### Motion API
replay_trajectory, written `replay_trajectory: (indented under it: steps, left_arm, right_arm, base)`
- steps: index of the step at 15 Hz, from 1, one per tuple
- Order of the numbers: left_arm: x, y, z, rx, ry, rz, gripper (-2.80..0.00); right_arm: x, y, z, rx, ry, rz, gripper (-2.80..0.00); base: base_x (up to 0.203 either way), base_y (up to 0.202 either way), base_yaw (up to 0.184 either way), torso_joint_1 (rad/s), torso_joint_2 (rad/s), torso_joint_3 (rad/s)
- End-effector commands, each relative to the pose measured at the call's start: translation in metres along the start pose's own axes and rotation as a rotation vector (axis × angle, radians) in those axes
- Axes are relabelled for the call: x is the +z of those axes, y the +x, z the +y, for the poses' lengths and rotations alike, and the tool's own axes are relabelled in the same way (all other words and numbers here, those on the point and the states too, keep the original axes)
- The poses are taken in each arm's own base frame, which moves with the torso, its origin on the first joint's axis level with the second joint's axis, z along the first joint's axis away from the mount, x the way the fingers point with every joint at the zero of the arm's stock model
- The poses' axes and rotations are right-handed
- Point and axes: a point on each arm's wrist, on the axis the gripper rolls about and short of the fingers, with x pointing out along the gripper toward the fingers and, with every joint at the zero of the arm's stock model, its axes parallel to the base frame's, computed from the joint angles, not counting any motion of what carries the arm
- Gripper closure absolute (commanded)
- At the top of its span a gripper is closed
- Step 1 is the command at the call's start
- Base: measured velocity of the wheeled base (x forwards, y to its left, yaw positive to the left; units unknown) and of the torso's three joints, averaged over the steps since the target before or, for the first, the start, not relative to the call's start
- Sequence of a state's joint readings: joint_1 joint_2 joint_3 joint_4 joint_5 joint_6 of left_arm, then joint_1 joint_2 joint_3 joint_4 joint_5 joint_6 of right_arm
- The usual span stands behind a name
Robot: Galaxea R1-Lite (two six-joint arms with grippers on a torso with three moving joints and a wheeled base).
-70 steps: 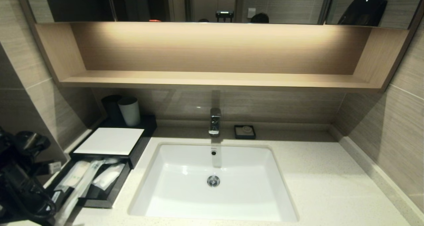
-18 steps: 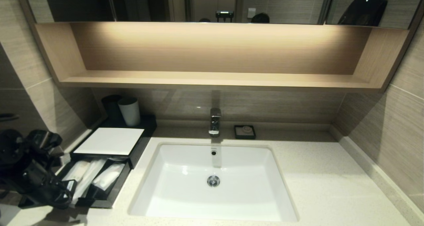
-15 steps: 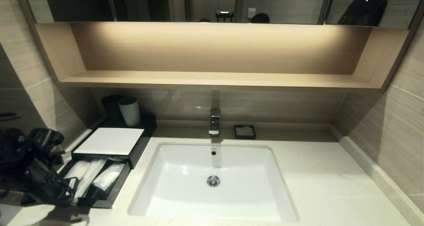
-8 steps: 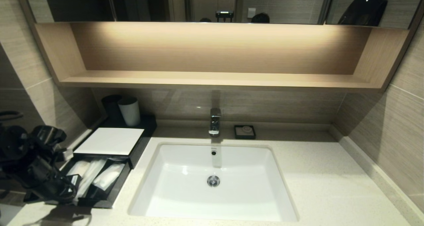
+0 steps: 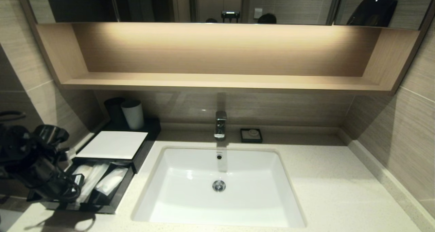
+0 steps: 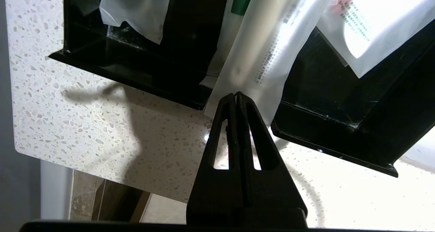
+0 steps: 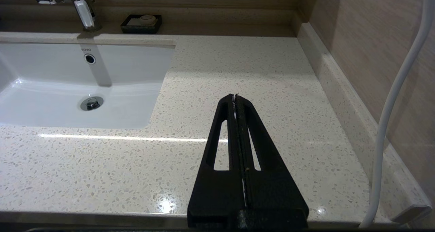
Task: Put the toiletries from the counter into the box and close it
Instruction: Place the bathroom toiletry into the drawer
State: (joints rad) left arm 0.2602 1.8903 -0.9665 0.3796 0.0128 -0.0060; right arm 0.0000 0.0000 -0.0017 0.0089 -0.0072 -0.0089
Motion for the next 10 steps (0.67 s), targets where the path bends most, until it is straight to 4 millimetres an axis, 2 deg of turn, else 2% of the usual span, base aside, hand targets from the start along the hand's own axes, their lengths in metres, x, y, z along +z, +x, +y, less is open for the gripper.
replay_trajectory:
  steps: [1,10]
  left_arm:
    - [0.002,0.004,-0.001,-0.001,0.004,0.012,0.00]
    - [0.011,0.008,-0.013,-0.010,-0.005,0.004,0.00]
  right_arm:
    - [0.000,0.000,0.000,0.000,0.000,0.000,0.00]
    - [0.000,0.000,0.000,0.000,0.000,-0.001,0.00]
  base:
    - [0.000,0.000,0.000,0.000,0.00,0.000]
    - [0.000,0.000,0.000,0.000,0.00,0.000]
